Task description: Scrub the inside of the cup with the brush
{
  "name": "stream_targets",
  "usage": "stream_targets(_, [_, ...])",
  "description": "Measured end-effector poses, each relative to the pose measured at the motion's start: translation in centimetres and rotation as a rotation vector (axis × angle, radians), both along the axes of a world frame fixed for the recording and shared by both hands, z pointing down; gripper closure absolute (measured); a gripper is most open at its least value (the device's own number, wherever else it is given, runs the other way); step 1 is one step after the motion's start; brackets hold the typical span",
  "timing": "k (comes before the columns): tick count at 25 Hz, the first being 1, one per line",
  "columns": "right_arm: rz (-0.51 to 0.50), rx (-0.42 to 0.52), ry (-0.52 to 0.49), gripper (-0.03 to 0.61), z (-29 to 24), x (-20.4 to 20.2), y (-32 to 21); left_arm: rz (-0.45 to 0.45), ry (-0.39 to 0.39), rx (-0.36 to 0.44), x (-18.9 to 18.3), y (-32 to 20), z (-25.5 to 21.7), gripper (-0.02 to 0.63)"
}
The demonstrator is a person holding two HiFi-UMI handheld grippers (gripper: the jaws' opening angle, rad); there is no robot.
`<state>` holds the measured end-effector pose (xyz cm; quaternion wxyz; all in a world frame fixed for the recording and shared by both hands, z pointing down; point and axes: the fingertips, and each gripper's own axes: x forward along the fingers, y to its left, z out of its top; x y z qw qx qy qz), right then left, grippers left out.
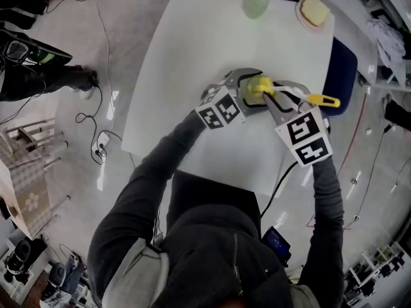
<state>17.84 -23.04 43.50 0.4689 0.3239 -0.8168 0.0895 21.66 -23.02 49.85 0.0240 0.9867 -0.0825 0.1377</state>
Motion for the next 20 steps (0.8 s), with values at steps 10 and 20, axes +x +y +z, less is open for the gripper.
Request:
stream_targets(10, [0.019,-0.012,-0.011,0.463,0.2,0.1,0.8,-0.004,-0.003,0.000,0.0,0.0,0.0,0.221])
stream_targets(20, [0.040,-0.005,-0.040,0.466,0.7,-1.2,0.5,-0.005,-0.001,-0.002,-0.1,0.0,0.0,0.221])
